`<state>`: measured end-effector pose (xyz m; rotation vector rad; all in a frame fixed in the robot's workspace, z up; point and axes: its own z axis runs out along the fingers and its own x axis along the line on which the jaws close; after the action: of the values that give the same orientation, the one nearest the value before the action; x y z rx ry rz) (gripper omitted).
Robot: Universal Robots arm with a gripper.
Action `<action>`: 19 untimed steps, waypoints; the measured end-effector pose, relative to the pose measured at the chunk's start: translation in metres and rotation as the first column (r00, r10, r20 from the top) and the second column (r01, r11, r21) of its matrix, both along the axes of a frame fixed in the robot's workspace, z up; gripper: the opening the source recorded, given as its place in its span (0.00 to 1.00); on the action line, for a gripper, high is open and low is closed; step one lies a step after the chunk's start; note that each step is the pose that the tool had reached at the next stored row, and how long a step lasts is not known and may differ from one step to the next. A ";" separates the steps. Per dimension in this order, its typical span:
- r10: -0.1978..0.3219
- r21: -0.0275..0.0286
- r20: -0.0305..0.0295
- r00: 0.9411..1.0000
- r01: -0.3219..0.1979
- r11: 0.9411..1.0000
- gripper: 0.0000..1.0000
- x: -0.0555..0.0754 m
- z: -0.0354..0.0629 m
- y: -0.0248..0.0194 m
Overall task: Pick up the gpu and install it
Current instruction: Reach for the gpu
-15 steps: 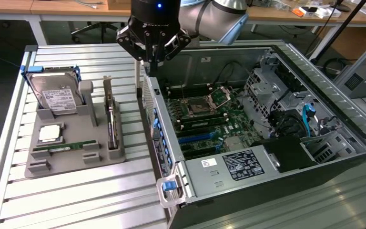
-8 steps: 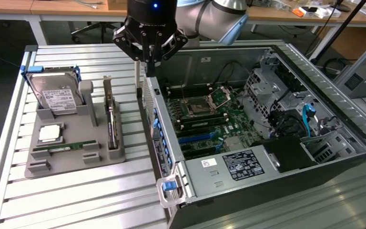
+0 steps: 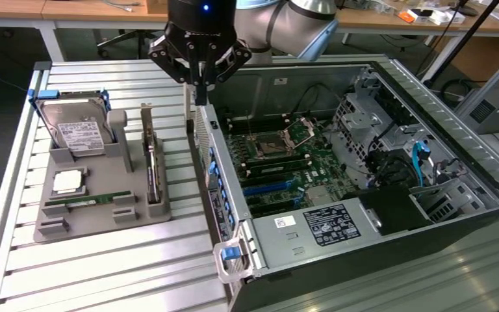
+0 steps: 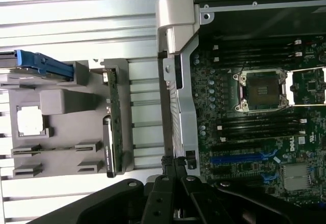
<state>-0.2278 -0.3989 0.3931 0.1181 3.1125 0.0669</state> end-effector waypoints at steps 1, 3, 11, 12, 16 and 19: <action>0.000 0.000 0.000 1.000 0.000 1.000 0.11 -0.001 0.0000 0.0000; 0.000 0.000 0.000 1.000 0.000 1.000 0.11 -0.002 0.0000 0.0000; 0.000 0.000 0.000 1.000 0.000 1.000 0.11 -0.007 0.0000 0.0000; 0.000 0.000 0.000 1.000 0.000 1.000 0.11 -0.008 0.0000 0.0000; 0.000 0.000 0.000 1.000 0.000 1.000 0.11 -0.011 -0.0001 0.0000; 0.000 0.000 0.000 1.000 0.000 1.000 0.11 -0.013 0.0000 0.0000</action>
<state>-0.2408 -0.3989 0.3930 0.1180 3.1125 0.0669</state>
